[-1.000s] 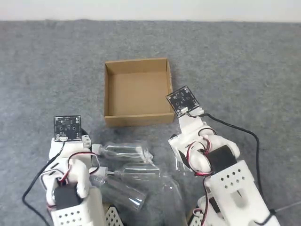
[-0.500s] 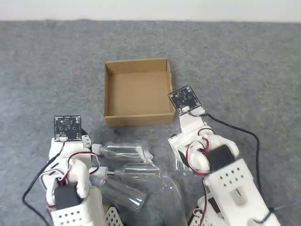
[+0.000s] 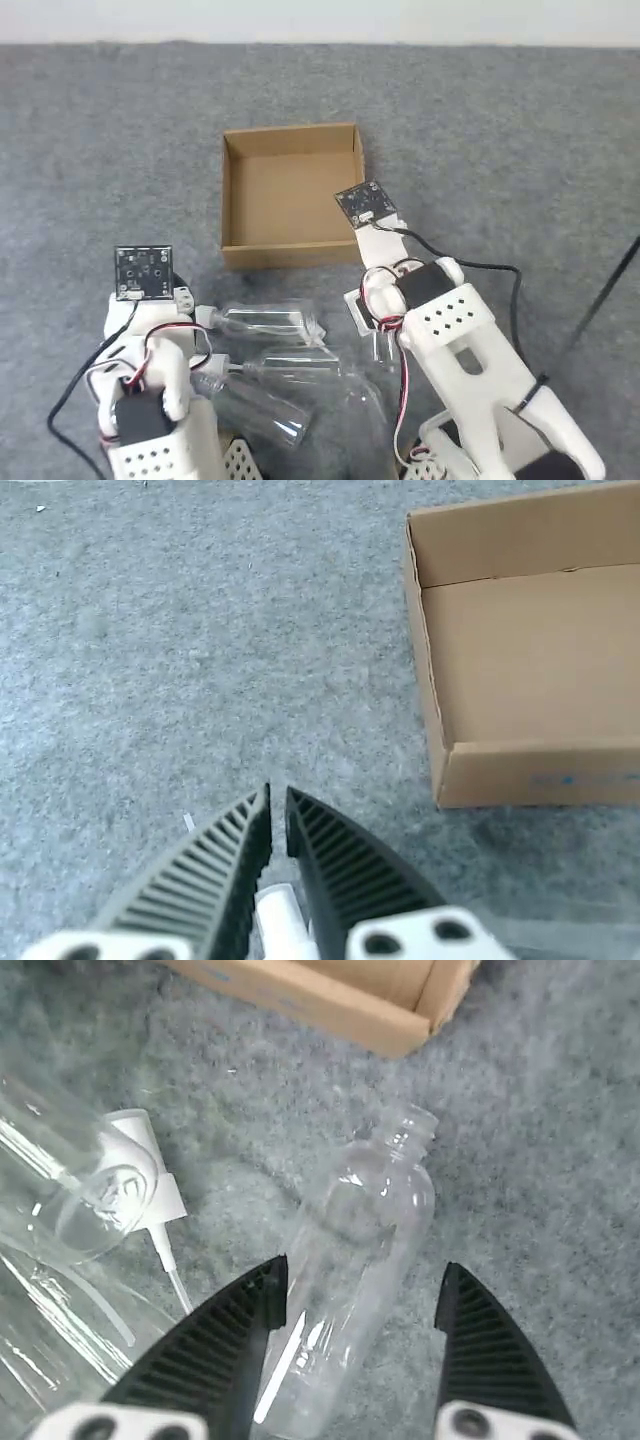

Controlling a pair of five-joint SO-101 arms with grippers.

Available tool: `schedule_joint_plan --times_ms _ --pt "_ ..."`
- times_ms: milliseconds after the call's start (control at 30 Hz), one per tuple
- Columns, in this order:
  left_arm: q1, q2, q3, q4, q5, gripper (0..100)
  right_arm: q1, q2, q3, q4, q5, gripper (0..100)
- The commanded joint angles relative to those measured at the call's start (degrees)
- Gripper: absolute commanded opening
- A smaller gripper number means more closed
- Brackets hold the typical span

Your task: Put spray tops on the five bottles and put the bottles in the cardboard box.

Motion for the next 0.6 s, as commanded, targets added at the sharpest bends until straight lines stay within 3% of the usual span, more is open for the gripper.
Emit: schedule_joint_plan --times_ms 0,567 --pt "0.09 -1.49 -0.40 -1.85 -0.53 2 0.13 -0.31 -3.87 -0.57 -1.23 22.2" --pt "0.00 -1.49 -0.31 -1.67 -0.62 2 -0.13 0.31 0.26 -6.46 -2.73 22.3"
